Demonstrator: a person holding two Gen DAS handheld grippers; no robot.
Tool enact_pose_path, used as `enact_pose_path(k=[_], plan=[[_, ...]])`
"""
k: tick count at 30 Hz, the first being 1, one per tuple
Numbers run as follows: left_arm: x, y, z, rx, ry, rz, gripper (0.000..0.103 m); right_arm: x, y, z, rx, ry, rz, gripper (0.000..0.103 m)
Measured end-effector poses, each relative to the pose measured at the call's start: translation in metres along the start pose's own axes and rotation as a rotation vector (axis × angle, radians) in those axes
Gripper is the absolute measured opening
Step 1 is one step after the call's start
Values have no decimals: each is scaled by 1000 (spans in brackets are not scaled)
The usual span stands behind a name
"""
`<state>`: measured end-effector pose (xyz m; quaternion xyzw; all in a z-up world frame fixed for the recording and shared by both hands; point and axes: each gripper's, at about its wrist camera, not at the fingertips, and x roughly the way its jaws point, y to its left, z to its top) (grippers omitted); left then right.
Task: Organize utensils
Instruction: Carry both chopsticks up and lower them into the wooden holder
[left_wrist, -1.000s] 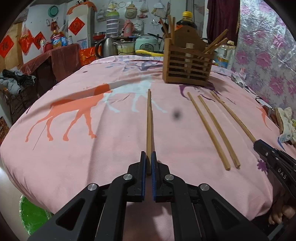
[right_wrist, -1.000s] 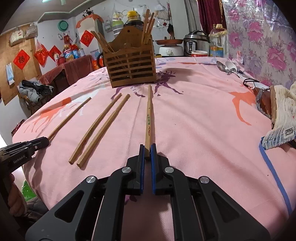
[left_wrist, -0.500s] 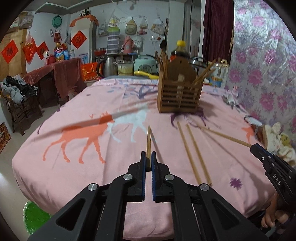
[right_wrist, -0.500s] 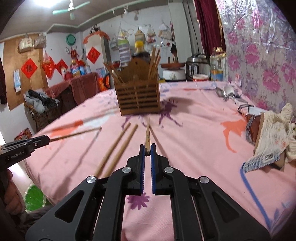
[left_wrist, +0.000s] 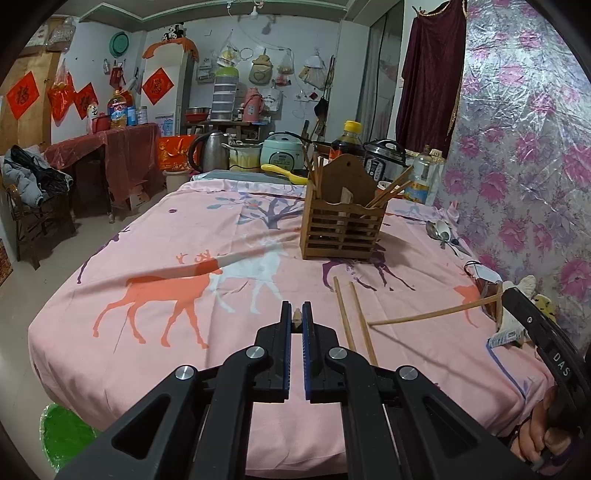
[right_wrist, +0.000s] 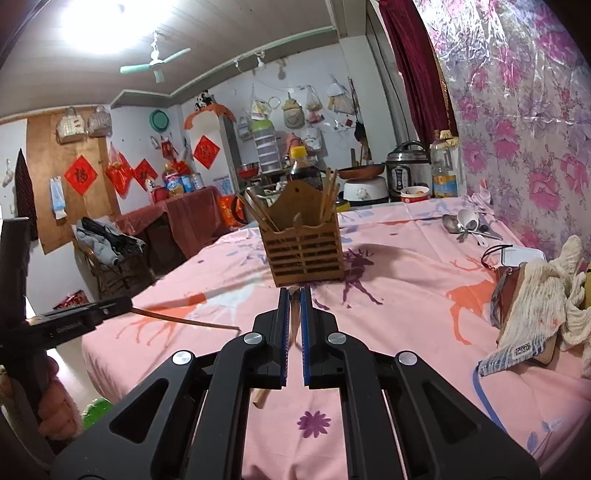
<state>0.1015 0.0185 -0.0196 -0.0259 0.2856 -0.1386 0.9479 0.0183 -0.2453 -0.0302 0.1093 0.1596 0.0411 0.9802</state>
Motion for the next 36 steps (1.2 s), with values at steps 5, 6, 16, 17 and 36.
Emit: enact_pose_path(k=[5,6,16,17,36], plan=[[7,-1,12,-4,16,-20,6,5,3,7,-17,-1,7,6],[8,-1,15,-5,15,-24,6,5,4,9,-20,-4,9,6],[11,-10,55,23,-2,-68,6,9,2,37,-29,-38,10,6],[12,-11,58,28,-1,-71,6,11,0,38,-25,-37,12,6],[49,-51,167,92,-81,-106,6,62,-7,109,-12,-75,35,6]])
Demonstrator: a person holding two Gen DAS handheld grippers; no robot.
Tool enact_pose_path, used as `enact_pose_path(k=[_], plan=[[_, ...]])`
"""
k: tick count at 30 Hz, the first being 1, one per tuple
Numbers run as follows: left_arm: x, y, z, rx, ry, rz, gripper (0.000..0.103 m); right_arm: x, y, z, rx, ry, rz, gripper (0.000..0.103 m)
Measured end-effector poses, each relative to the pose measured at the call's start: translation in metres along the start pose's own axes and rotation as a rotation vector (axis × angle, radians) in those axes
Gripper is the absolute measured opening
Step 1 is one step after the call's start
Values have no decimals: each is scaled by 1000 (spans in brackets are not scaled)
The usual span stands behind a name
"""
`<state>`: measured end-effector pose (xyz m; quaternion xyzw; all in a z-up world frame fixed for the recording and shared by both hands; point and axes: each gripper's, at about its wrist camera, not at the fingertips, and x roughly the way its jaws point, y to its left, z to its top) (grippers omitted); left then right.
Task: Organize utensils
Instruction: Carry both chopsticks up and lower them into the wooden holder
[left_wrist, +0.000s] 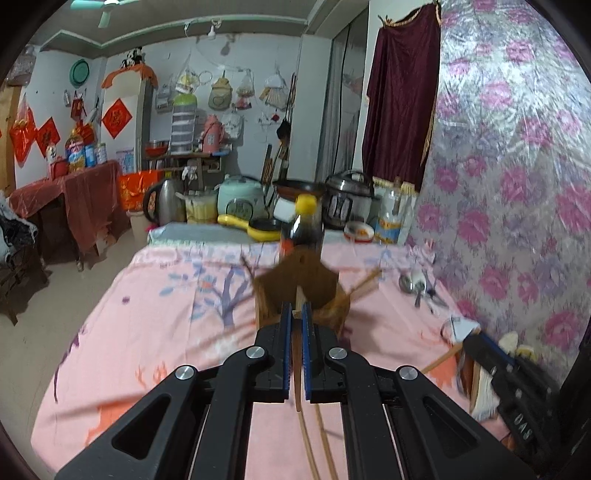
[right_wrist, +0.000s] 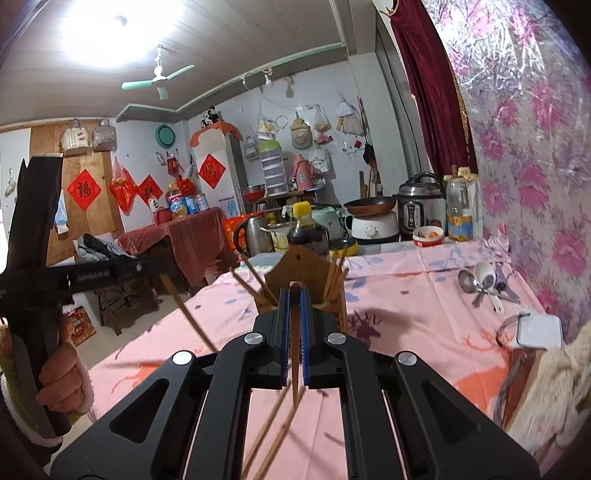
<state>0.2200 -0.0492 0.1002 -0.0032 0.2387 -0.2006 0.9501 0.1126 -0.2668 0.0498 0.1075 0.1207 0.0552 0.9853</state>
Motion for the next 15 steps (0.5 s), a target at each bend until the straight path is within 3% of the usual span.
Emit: enact_pose_path(k=[7,15], plan=[[26,-2,70,-16,-99,14,6,33,3,56,-34,-98,3,6],[78,7,97,-31,-106,53,6,93,-1,88,-42,-133,-24,6]])
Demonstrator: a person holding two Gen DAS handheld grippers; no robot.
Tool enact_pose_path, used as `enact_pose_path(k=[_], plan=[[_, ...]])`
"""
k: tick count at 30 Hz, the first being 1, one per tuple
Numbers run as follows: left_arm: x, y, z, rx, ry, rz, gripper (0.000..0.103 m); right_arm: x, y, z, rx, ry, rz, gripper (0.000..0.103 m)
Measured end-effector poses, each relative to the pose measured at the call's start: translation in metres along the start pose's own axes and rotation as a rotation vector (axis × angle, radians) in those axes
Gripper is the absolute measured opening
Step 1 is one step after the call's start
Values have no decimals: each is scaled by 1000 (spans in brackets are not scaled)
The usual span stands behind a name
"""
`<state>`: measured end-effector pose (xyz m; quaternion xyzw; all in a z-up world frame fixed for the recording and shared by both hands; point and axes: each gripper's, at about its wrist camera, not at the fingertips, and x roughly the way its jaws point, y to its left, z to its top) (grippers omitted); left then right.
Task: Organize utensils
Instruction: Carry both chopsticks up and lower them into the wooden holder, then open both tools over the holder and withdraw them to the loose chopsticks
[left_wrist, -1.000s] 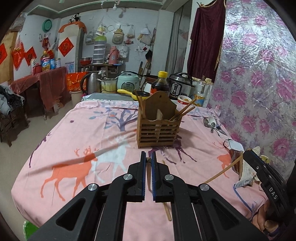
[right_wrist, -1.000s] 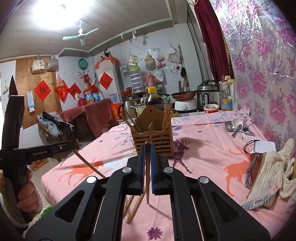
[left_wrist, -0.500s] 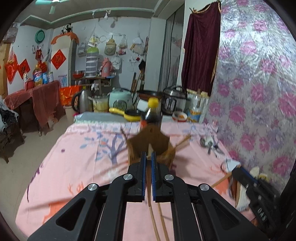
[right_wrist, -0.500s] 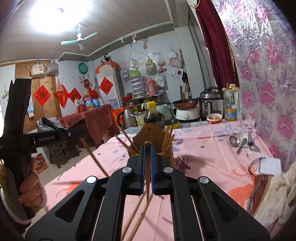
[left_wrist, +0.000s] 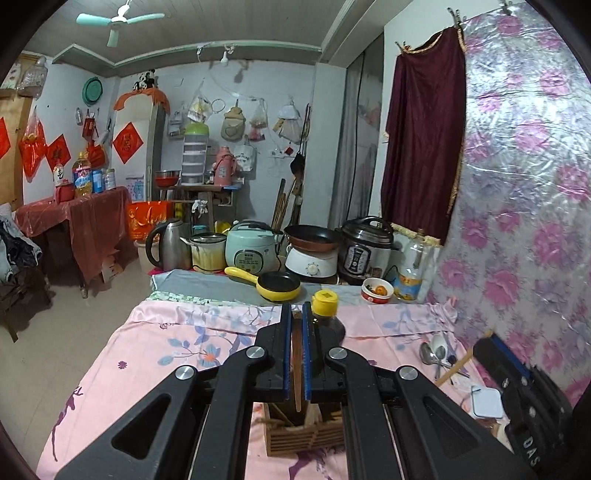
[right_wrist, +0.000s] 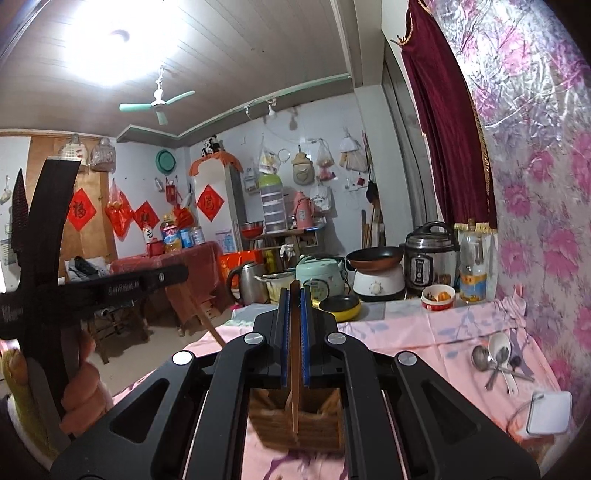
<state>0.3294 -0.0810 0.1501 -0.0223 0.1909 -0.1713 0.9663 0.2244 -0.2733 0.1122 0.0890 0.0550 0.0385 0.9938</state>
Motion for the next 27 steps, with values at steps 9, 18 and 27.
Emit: enact_pose_path(k=[9,18,27], plan=[[50,21,-28,-16,100,18,30,74,-9,-31,20,124,-14,9],[22,44,-44,-71,90,67,61,36,-18,-38,73,119,-32,14],[-64,54,-67,-107,49,160,69,-36,-11,-26,123,63,-17,21]])
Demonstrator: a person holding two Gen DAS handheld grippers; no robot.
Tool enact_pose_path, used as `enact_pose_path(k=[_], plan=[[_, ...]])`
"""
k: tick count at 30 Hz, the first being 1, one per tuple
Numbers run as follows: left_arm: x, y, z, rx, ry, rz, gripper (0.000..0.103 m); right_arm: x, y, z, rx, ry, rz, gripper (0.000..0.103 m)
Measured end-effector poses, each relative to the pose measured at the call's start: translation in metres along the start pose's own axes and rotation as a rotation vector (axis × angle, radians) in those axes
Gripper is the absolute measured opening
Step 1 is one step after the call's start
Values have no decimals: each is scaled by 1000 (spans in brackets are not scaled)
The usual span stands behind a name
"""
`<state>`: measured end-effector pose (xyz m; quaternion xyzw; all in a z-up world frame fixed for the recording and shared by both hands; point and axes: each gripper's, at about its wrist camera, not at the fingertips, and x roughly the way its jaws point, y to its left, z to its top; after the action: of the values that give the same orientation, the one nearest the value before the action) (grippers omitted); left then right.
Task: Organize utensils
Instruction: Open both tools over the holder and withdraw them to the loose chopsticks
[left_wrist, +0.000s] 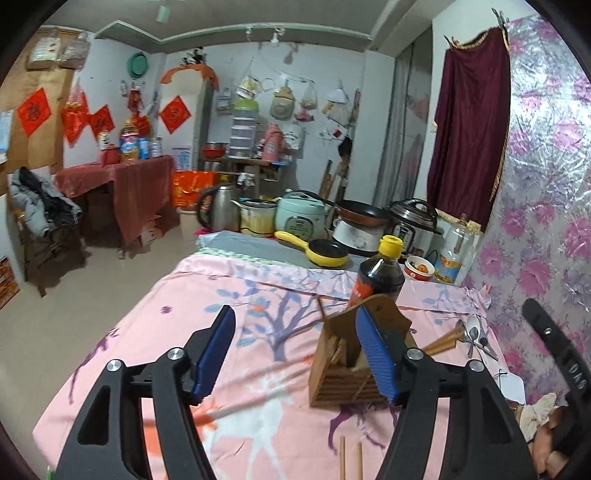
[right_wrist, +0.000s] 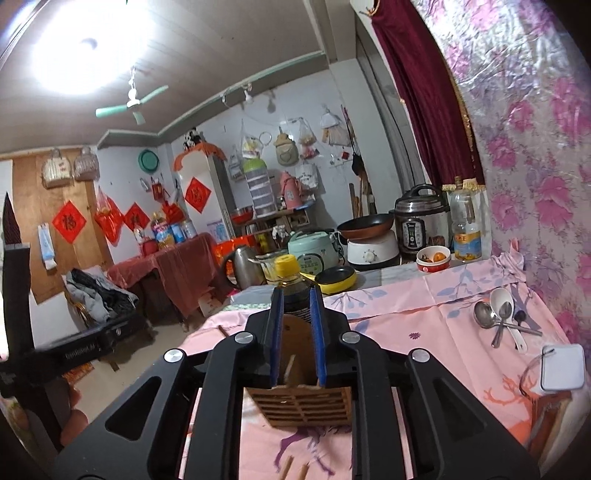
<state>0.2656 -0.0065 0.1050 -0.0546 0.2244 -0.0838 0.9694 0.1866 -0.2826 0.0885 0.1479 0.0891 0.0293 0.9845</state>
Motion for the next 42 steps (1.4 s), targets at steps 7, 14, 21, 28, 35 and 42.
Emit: enact_pose_path(k=[7,14,21,28,35,42], plan=[[-86,4,-46,-25,-47,14,80,-102,17,-13,29,-80,18,54],[-180,-7,-123,25,-149,79,96,-210,37,-52,1,-193,-33,95],[-203,10,-177,36,-119,123,97,-233,43,-107,-58,-177,-71,96],[-162,31,-203,18,-49,227,97,-185,29,-164,-105,2,-157,96],[-131,40,-222,25,34,255,97,-164,18,-189,-144,84,-174,96],[-122,40,-229,40,55,255,97,-147,22,-208,-182,173,-149,96]])
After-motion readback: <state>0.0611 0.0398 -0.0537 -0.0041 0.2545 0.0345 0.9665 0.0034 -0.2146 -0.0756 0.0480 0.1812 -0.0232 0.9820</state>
